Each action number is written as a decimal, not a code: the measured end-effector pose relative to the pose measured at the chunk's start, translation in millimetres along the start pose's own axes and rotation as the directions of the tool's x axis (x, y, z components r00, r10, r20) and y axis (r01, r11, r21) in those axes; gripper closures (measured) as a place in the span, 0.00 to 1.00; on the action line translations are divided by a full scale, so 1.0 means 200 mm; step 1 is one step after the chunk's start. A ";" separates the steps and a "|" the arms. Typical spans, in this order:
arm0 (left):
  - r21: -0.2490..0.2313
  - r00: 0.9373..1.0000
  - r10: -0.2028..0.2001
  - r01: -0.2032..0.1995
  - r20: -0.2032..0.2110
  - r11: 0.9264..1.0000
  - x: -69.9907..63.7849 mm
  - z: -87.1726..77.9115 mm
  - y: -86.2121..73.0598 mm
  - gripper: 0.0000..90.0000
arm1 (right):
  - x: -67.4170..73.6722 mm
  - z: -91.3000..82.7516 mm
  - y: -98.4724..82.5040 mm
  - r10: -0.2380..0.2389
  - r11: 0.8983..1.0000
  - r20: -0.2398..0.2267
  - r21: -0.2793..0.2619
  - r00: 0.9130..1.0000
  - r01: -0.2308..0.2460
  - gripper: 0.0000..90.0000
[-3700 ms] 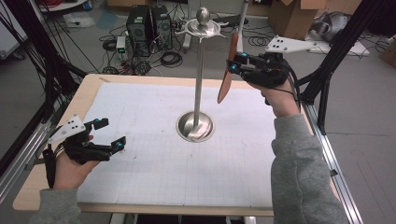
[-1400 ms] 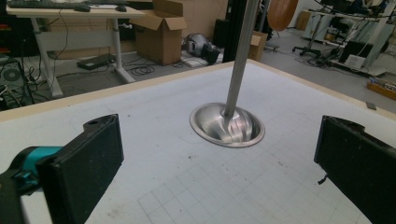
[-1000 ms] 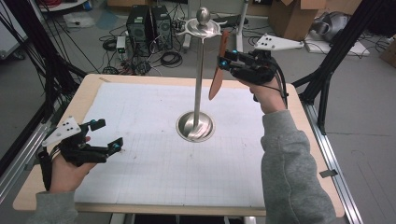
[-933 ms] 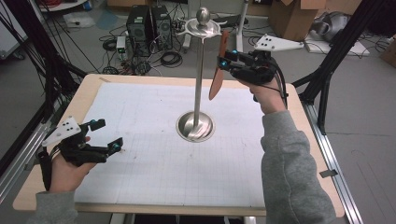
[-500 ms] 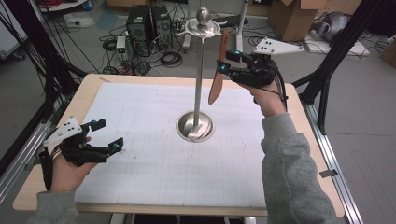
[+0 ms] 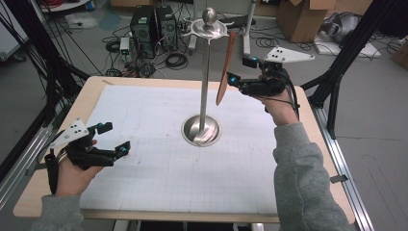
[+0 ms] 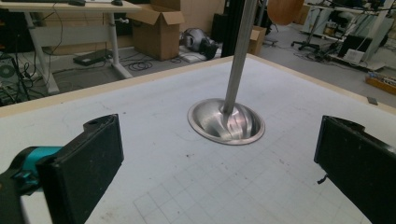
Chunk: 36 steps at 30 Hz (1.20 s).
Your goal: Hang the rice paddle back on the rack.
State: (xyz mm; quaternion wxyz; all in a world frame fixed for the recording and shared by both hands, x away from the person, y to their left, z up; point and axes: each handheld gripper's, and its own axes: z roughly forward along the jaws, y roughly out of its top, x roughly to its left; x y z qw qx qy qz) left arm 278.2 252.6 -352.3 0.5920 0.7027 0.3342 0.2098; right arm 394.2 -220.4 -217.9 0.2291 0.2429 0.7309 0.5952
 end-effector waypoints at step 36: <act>-0.023 0.999 0.034 -0.034 0.032 0.999 -0.02 0.12 0.03 0.02 | 0.01 -0.10 -0.25 0.043 0.998 0.053 0.048 0.998 -0.045 0.00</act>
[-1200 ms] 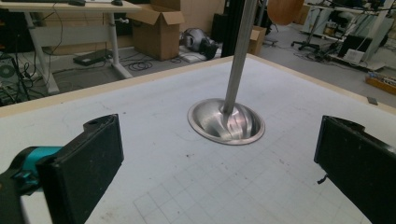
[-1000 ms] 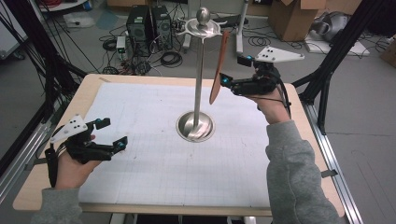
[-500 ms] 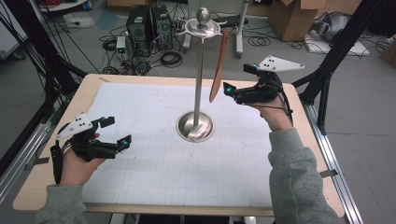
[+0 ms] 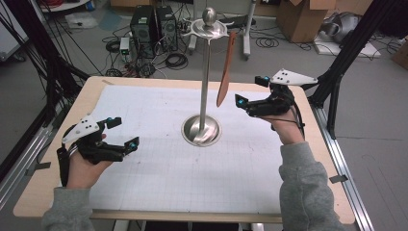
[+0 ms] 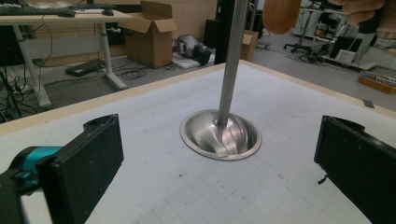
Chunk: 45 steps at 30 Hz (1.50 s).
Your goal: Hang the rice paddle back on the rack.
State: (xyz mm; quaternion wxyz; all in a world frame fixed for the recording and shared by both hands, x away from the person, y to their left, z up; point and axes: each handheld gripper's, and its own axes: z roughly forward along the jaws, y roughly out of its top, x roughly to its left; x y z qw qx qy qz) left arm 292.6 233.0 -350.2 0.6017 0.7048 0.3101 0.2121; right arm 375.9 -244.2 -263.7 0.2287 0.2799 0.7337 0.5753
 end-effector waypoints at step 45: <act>0.029 1.000 -0.007 0.006 0.005 1.000 0.00 0.04 -0.02 0.02 | 0.05 -0.18 -0.41 0.069 0.998 -0.005 -0.004 0.998 -0.069 0.00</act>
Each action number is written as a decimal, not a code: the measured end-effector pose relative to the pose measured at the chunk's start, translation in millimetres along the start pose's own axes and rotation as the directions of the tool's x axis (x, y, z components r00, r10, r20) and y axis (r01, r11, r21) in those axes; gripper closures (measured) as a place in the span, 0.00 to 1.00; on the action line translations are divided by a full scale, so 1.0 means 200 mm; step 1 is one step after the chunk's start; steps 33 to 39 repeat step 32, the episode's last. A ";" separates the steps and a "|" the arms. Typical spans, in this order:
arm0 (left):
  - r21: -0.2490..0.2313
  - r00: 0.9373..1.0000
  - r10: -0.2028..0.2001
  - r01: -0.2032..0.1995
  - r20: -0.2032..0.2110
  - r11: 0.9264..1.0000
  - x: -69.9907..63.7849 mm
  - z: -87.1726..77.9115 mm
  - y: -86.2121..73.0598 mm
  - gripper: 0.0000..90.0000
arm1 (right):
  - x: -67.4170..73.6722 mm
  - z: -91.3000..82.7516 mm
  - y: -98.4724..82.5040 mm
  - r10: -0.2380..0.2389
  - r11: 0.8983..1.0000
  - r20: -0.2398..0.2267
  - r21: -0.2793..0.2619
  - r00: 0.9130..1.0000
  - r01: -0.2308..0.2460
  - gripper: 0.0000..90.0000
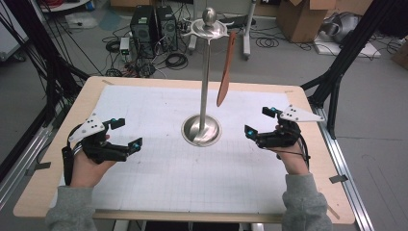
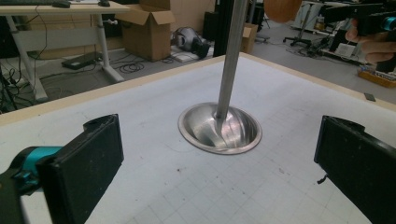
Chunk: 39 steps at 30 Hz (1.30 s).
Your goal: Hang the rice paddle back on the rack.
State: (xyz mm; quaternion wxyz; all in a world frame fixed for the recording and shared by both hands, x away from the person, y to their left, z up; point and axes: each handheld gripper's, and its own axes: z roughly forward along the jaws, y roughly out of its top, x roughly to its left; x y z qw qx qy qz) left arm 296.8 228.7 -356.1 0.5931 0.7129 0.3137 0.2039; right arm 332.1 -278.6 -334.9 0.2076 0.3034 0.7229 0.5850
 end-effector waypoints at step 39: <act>0.003 1.000 0.003 -0.003 0.003 1.000 0.00 0.00 0.00 0.02 | -0.06 -0.13 -0.12 -0.006 1.000 -0.043 -0.004 0.999 0.005 0.00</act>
